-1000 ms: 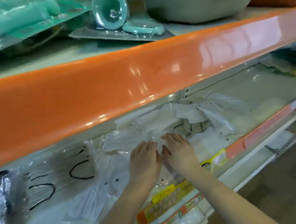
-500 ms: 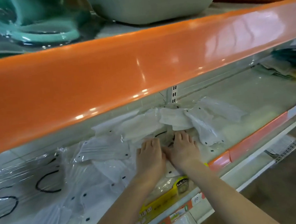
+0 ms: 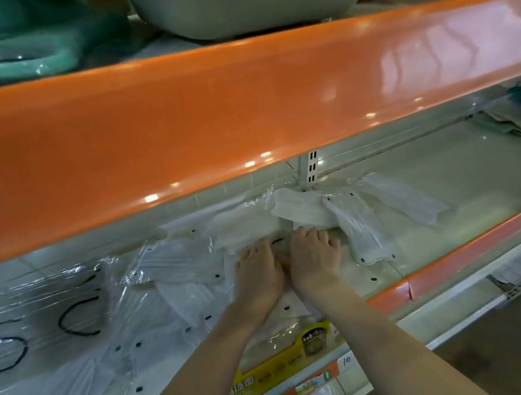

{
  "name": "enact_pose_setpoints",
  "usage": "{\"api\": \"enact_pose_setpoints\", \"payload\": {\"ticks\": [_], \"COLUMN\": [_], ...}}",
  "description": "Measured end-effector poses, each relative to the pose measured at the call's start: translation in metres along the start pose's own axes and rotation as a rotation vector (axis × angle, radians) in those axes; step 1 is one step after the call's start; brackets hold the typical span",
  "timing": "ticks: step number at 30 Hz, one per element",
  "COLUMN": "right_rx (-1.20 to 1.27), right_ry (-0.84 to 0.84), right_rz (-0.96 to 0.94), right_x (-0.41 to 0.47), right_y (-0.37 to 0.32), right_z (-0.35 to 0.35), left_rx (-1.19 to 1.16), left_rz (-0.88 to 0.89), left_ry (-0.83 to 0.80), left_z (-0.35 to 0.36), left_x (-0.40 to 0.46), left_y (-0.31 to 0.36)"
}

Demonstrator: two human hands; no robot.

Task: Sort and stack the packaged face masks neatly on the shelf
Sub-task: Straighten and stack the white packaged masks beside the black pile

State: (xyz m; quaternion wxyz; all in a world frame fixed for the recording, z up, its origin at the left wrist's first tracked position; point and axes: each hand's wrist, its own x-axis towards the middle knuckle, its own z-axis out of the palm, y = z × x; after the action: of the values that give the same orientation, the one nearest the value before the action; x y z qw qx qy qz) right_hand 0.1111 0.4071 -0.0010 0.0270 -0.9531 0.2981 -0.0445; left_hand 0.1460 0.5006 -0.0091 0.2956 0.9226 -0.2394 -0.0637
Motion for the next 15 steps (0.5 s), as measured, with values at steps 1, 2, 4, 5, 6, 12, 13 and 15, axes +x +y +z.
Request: {"api": "enact_pose_setpoints", "payload": {"ticks": [1,2,4,5,6,12,13,15], "right_rx": [-0.009,-0.016,-0.007,0.015,0.056,0.416,0.467,0.557], "right_ry": [0.015,0.025,0.028,0.021,0.013,-0.007,-0.005,-0.02], "right_rz": [-0.009,-0.021,-0.048,-0.051,-0.04,-0.018,-0.057,-0.166], "right_x": [0.001,0.001,0.003,0.005,0.007,0.011,0.007,0.002], "right_y": [-0.002,-0.003,0.0,0.003,0.008,0.022,0.018,0.008], "right_z": [-0.001,-0.002,-0.004,-0.004,-0.006,-0.019,-0.02,-0.017], "left_rx": [-0.038,-0.08,-0.13,-0.14,-0.158,-0.447,-0.568,-0.869], "left_rz": [-0.003,-0.012,-0.032,-0.032,-0.033,-0.139,-0.171,-0.262], "left_ry": [0.011,0.019,0.011,0.001,-0.002,0.0,-0.033,-0.121], "left_z": [0.0,-0.001,-0.002,-0.002,-0.002,-0.011,-0.014,-0.021], "left_x": [0.001,0.002,0.004,0.005,0.006,0.012,0.015,0.018], "left_y": [0.002,0.003,0.005,0.006,0.006,0.019,0.022,0.025]}}
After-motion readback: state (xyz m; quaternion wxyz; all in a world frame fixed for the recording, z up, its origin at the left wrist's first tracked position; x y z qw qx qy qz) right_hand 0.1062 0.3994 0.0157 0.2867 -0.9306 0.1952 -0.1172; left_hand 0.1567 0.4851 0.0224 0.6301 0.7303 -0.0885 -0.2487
